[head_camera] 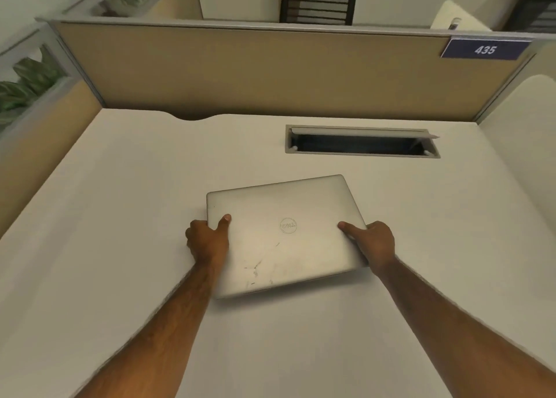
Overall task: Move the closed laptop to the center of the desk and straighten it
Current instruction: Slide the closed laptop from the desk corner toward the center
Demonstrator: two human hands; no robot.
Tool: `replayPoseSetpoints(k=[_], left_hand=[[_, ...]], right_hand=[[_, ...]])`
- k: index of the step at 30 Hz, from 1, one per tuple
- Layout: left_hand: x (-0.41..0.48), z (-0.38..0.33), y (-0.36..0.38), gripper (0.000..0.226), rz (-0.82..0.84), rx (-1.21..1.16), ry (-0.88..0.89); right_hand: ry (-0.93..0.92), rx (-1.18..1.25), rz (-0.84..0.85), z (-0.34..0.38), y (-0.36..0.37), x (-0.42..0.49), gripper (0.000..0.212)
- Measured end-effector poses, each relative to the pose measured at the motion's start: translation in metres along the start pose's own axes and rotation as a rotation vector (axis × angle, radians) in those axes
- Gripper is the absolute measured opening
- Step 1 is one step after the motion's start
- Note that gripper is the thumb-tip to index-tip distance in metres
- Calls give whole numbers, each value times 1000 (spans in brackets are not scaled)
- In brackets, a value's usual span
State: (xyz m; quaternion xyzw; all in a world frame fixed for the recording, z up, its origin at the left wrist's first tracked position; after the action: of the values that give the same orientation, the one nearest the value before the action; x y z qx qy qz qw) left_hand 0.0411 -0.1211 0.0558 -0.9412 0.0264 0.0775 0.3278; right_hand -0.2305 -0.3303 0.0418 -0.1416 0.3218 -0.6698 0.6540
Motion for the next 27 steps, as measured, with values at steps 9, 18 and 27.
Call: replayPoseSetpoints(k=[9,18,27], left_hand=[[-86,-22,73,65,37,47,14],[-116,-25,89,68,-31,177,3],[-119,-11,87,64,-21,240,47]], right_hand=[[-16,-64,-47,-46,-72,71,59],[-81,-198,-23,-47,-81,100,67],[-104,-322,-39,-31,-71,110,68]])
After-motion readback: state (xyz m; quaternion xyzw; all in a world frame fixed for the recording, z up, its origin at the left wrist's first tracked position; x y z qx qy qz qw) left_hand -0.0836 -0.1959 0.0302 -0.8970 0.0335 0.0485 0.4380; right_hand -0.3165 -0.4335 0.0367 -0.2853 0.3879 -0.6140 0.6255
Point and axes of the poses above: each hand's wrist, its own x-axis towards the middle knuckle, its own y-axis out of the palm, z = x × y, the point moved 1 cm from there along x, towards the middle knuckle, and after that the axes turned 15 degrees about -z, right-handed, at the moved point
